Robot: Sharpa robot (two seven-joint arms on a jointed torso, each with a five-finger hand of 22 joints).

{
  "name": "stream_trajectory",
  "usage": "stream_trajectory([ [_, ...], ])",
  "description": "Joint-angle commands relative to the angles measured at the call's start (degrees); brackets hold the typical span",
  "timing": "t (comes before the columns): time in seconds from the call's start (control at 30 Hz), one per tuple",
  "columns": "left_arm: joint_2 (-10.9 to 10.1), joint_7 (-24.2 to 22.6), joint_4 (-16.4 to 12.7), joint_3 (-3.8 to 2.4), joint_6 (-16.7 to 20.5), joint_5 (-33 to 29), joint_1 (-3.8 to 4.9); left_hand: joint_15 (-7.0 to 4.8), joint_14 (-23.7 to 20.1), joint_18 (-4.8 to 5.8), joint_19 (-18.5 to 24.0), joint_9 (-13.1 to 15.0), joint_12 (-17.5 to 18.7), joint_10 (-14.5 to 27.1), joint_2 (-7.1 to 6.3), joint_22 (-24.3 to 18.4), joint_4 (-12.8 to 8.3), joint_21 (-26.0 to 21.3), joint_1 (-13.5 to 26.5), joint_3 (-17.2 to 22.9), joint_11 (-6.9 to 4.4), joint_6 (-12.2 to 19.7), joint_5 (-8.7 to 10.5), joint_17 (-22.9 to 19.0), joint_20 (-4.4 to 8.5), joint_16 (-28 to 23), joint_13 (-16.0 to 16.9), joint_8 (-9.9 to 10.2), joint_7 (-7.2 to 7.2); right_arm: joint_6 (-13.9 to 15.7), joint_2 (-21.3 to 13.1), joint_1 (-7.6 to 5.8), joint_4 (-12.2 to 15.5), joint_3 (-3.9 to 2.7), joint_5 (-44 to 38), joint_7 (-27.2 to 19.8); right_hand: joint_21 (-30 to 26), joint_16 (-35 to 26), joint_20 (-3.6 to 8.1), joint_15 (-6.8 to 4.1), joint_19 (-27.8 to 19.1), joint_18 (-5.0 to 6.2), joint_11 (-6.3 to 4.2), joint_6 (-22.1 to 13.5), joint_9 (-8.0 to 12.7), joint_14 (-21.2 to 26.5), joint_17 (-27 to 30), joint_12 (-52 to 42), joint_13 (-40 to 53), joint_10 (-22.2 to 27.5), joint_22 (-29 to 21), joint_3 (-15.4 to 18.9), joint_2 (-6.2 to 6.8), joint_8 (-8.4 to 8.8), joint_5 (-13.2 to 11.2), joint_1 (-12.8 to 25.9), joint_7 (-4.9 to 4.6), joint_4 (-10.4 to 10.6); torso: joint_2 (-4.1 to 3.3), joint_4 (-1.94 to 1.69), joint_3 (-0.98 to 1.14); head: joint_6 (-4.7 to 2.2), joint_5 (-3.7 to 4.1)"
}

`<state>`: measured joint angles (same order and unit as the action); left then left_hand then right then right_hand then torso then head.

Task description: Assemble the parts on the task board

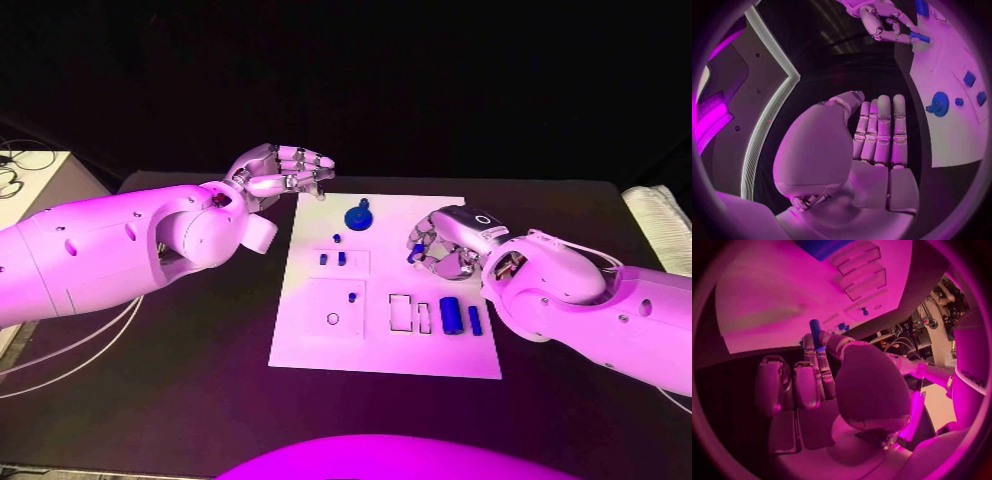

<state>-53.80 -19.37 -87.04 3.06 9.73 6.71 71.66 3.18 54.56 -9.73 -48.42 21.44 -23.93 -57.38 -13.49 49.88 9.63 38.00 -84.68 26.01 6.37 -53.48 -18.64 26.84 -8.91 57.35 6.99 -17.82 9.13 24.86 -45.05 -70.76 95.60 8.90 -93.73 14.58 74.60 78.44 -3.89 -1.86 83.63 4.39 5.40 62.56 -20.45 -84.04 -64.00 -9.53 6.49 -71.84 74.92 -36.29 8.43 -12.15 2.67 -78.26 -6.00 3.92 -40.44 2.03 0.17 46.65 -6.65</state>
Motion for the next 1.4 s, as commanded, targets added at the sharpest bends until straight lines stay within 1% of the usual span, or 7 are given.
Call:
stream_trajectory([
  [0.03, 0.1, -0.5, -0.1, -0.05, -0.9, -0.3, 0.07, -0.06, -0.4, -0.59, 0.0, -0.1, 0.3, -0.3, 0.47, 0.0, -0.2, -0.2, -0.1, -0.1, 0.13, -0.2, -0.11, 0.1, -0.35, -0.4, -0.1, 0.4, 0.34, 4.7, -0.4, -0.17, 2.7, -0.19, 1.5, -2.2, 0.4, 0.4, 0.27, -0.50, 0.1, -1.06, -3.49, -0.4, -4.9, -1.4, -0.1, 0.1, 0.1, -4.0, 5.1, -1.0, -0.18, -2.82, 0.1, 0.4, 0.06, -1.4, -0.10, -0.04, 0.08, 0.09, -0.25],
  [0.23, 0.2, -0.5, -0.1, -0.05, -1.0, -0.3, 0.07, -0.06, -0.4, -0.59, 0.0, -0.1, 0.3, -0.3, 0.47, 0.0, -0.2, -0.2, -0.1, -0.1, 0.13, -0.2, -0.11, 0.1, -0.35, -0.4, -0.1, 0.4, 0.34, 5.5, 1.3, 0.39, 6.4, -0.30, 3.5, -4.3, 0.6, 0.4, 0.27, -0.49, 0.2, -1.09, -3.46, -0.5, -5.1, -1.4, -0.1, 0.3, 0.2, -3.9, 5.3, -1.1, -0.16, -2.98, 0.2, 0.6, 0.02, -1.7, -0.05, 0.14, 0.11, 0.31, -0.98],
  [0.4, 0.4, -0.5, -0.1, -0.05, -1.0, -0.3, 0.07, -0.06, -0.4, -0.59, 0.0, -0.1, 0.3, -0.3, 0.47, 0.0, -0.2, -0.2, -0.1, -0.1, 0.13, -0.2, -0.11, 0.1, -0.35, -0.4, -0.1, 0.4, 0.34, 4.9, 4.3, 1.77, 7.0, -0.05, 3.9, -5.1, 0.4, 0.3, 0.26, -0.46, 0.1, -1.07, -3.41, -0.7, -5.3, -1.4, 0.0, 0.5, 0.2, -3.8, 5.2, -1.2, -0.23, -3.07, 0.2, 0.7, -0.04, -1.9, -0.03, 0.02, 0.05, 0.49, -1.12],
  [0.67, 1.0, -0.7, 0.1, -0.05, -0.7, -0.4, 0.07, -0.06, -0.4, -0.59, 0.0, -0.1, 0.3, -0.3, 0.47, 0.0, -0.2, -0.2, -0.1, -0.1, 0.13, -0.2, -0.11, 0.1, -0.35, -0.4, -0.1, 0.4, 0.34, 3.7, 9.1, 4.46, 4.4, 0.63, 3.5, -5.9, 0.2, 0.3, 0.23, -0.42, 0.1, -1.03, -3.36, -0.9, -5.5, -1.3, 0.2, 0.7, 0.3, -3.7, 5.1, -1.4, -0.29, -3.17, 0.2, 0.8, -0.11, -2.2, -0.06, -0.16, 0.01, 0.78, -1.54],
  [0.83, 1.3, -0.7, 0.1, -0.05, -0.7, -0.5, 0.07, -0.06, -0.4, -0.59, 0.0, -0.1, 0.3, -0.3, 0.47, 0.0, -0.2, -0.2, -0.1, -0.1, 0.13, -0.2, -0.11, 0.1, -0.35, -0.4, -0.1, 0.4, 0.34, 2.8, 11.2, 5.96, 1.9, 1.07, 2.8, -5.9, 0.1, 0.2, 0.21, -0.39, 0.0, -0.99, -3.31, -1.0, -5.6, -1.3, 0.2, 0.8, 0.3, -3.6, 5.0, -1.5, -0.37, -3.21, 0.2, 0.9, -0.17, -2.4, -0.10, -0.03, -0.02, 0.95, -2.00],
  [1.07, 1.4, -0.7, 0.1, -0.05, -0.8, -0.5, 0.07, -0.05, -0.4, -0.59, 0.1, -0.1, 0.4, -0.3, 0.47, 0.0, -0.2, -0.2, 0.0, -0.2, 0.12, -0.2, -0.10, 0.1, -0.36, -0.4, -0.1, 0.4, 0.32, 1.1, 12.3, 6.81, -0.1, 1.48, 1.1, -4.8, 0.0, 0.2, 0.20, -0.36, 0.0, -0.98, -3.28, -1.1, -5.7, -1.3, 0.2, 0.9, 0.3, -3.6, 5.0, -1.5, -0.39, -3.24, 0.2, 0.9, -0.20, -2.5, -0.12, -0.03, 0.03, 1.26, -2.30],
  [1.4, 1.4, -0.6, 0.1, -0.05, -0.8, -0.5, 0.07, -0.05, -0.4, -0.59, 0.1, -0.1, 0.4, -0.3, 0.47, 0.0, -0.2, -0.2, 0.0, -0.2, 0.12, -0.2, -0.10, 0.1, -0.36, -0.4, -0.1, 0.4, 0.32, -1.0, 12.6, 7.15, -0.3, 1.69, -0.1, -4.0, 0.1, 0.3, 0.19, -0.35, 0.0, -0.99, -3.27, -1.1, -5.8, -1.3, 0.2, 0.9, 0.3, -3.6, 5.0, -1.6, -0.40, -3.26, 0.2, 0.9, -0.22, -2.6, -0.11, 0.02, 0.07, 1.70, -2.40],
])
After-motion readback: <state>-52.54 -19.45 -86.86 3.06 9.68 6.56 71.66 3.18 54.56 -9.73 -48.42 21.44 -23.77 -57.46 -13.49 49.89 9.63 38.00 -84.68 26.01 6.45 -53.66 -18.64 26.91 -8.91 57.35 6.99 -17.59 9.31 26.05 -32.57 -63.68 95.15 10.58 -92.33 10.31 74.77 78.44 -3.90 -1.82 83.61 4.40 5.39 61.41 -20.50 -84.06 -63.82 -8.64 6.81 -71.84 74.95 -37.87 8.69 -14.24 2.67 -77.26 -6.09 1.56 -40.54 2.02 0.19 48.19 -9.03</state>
